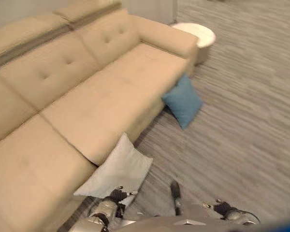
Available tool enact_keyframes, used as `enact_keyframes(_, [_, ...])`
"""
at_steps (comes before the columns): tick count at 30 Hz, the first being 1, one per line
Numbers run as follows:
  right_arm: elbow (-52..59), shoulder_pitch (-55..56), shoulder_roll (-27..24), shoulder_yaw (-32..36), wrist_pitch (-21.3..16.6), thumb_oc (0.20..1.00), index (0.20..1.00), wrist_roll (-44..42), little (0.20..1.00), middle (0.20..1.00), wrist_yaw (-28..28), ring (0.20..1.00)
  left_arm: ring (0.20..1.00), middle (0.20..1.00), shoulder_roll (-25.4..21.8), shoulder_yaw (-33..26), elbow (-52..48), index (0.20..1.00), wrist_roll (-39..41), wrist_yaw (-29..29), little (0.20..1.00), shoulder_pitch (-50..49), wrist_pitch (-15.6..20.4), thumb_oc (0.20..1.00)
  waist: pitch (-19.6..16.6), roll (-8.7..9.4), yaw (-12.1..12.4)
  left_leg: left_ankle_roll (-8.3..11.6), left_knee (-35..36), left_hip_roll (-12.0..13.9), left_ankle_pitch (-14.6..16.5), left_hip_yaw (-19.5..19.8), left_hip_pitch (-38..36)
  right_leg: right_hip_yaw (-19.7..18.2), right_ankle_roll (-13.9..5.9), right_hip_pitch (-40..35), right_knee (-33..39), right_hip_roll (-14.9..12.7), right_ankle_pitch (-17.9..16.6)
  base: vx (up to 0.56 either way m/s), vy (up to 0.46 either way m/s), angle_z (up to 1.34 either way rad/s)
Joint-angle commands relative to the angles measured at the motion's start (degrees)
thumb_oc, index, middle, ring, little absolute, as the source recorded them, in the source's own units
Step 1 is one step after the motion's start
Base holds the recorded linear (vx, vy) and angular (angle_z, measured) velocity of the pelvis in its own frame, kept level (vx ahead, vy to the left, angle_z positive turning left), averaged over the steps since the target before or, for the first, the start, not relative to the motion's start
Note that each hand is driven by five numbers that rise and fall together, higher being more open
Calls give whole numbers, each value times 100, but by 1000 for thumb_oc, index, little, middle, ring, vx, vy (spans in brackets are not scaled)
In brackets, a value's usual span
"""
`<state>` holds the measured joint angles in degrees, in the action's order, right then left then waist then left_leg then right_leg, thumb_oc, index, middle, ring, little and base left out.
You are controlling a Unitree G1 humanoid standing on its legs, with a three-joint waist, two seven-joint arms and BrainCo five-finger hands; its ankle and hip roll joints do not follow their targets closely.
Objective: Pick up all the scattered cushions and arrange them neatly on the sofa.
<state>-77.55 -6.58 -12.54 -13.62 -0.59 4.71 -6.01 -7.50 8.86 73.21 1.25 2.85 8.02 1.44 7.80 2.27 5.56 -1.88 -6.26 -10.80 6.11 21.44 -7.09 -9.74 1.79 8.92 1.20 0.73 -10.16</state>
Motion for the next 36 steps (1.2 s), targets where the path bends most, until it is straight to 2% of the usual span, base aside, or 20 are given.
enact_keyframes(1, [47,113,-172,101,-11,1000,1000,-52,1000,1000,-45,1000,1000,1000,64,-32,71,1000,-116,42,1000,45,19,1000,-60,-188,-28,192,652,457,-388,100,491,370,-519,-128,-108,-91,-28,32,-235,110])
enact_keyframes(2, [84,128,-205,136,-29,1000,1000,-62,1000,1000,-64,1000,1000,1000,63,-1,51,1000,-122,37,1000,67,15,1000,-50,-138,-24,271,515,489,-364,77,644,578,-468,-200,-87,-153,41,12,-241,80])
enact_keyframes(3, [100,147,-275,226,-49,1000,1000,-103,1000,1000,-101,1000,1000,1000,65,27,-50,1000,-106,25,1000,88,17,1000,-20,-99,-34,304,359,538,-318,-174,879,876,-429,-273,-80,-266,118,5,-188,87])
enact_keyframes(4, [100,147,-275,225,-50,1000,1000,-103,1000,1000,-101,1000,1000,1000,65,27,-52,1000,-106,25,1000,87,16,1000,-24,-101,-49,306,338,534,-307,-159,893,892,-429,-272,-80,-268,122,10,-118,142])
enact_keyframes(6, [75,212,-304,339,-68,1000,1000,-119,1000,1000,-148,1000,1000,1000,77,79,-92,1000,-53,32,1000,112,23,1000,-16,-87,-140,275,182,700,-166,-1040,1088,1351,-405,-416,-94,-432,241,13,-65,178])
enact_keyframes(8, [105,236,-286,378,-103,1000,1000,-133,1000,1000,-144,1000,1000,1000,70,100,-26,1000,-70,43,1000,66,28,1000,-58,-81,-212,237,143,781,-139,-1682,1116,1604,-427,-525,-40,-505,269,18,-44,115])
enact_keyframes(9, [-52,332,-691,555,31,1000,1000,-286,1000,1000,19,1000,1000,1000,-17,183,17,1000,-34,48,1000,17,65,1000,-128,-14,-339,238,191,879,-144,-2347,1043,1877,-461,-666,79,-533,284,34,-53,109])
enact_keyframes(10, [-88,345,-508,580,22,1000,1000,-321,1000,1000,-2,1000,1000,1000,-50,200,39,1000,-102,16,1000,-15,68,1000,-138,-1,-368,240,145,916,-106,-2669,1009,2022,-473,-751,131,-565,271,30,-49,97])
enact_keyframes(11, [-89,343,-505,580,22,1000,1000,-321,1000,1000,-3,1000,1000,1000,-53,199,39,1000,-102,16,1000,-13,67,1000,-158,8,-379,239,151,908,-124,-2661,1035,2030,-473,-727,130,-573,267,46,19,156])
enact_keyframes(12, [-195,414,-390,562,10,1000,1000,-333,1000,1000,6,1000,1000,1000,-45,206,138,1000,-95,26,1000,-120,94,1000,-216,3,-393,252,195,911,-122,-2865,969,2162,-473,-835,215,-557,269,78,43,158])
enact_keyframes(18, [-258,280,-235,338,0,1000,1000,-181,1000,1000,51,1000,1000,1000,-128,-35,375,1000,-133,10,1000,-382,50,1000,-360,-28,-145,156,733,782,-247,-2529,593,2297,-463,-982,-9,-512,386,91,151,38])
enact_keyframes(19, [-217,245,-221,278,-17,1000,1000,-129,1000,1000,63,1000,1000,1000,-131,-90,400,1000,-126,-3,1000,-398,35,1000,-358,-82,-45,124,789,767,-262,-2479,520,2342,-479,-940,-271,-561,468,8,154,1])
enact_keyframes(22, [-134,139,-209,203,-38,1000,1000,-103,1000,1000,83,1000,1000,1000,-187,-151,430,1000,-109,4,1000,-374,27,1000,-277,-195,44,68,762,785,-311,-2346,474,2369,-520,-704,-1003,-708,467,10,157,-1])
enact_keyframes(23, [-102,114,-221,202,-43,1000,1000,-116,1000,1000,118,1000,1000,1000,-245,-125,440,1000,-122,15,1000,-323,42,1000,-218,-244,-27,54,773,789,-384,-2163,439,2089,-550,-487,-1469,-637,454,33,108,-3])
enact_keyframes(27, [-50,143,-213,224,-57,1000,1000,-156,1000,1000,102,1000,1000,1000,-332,-75,421,1000,-131,38,1000,-214,67,1000,-245,-224,-212,41,971,696,-522,-1725,362,1161,-509,-227,-1126,-186,434,82,15,68])
enact_keyframes(30, [-23,125,-254,205,-11,1000,1000,-148,1000,1000,126,1000,1000,1000,-374,-106,393,1000,-107,57,1000,-172,75,1000,-145,-229,-305,1,1026,671,-433,-1462,260,800,-530,128,-781,-145,232,101,-42,49])
enact_keyframes(33, [-1,139,-300,215,16,1000,1000,-169,1000,1000,145,1000,1000,1000,-425,-79,380,1000,-114,89,1000,-132,88,1000,-25,-183,-430,-41,916,599,-312,-1105,165,320,-613,412,-699,7,54,132,-81,43])
enact_keyframes(34, [-34,137,-315,229,21,1000,1000,-191,1000,1000,140,1000,1000,1000,-416,-87,407,1000,-120,96,1000,-97,90,1000,-35,-111,-417,-14,909,564,-250,-1028,121,319,-614,183,-450,-81,-14,128,-158,85])
enact_keyframes(36, [-23,151,-320,218,12,1000,1000,-178,1000,1000,141,1000,1000,1000,-412,-91,398,1000,-131,108,1000,-106,105,1000,-79,-80,-412,40,864,593,-288,-951,151,325,-586,101,-393,-53,-23,87,-165,91])
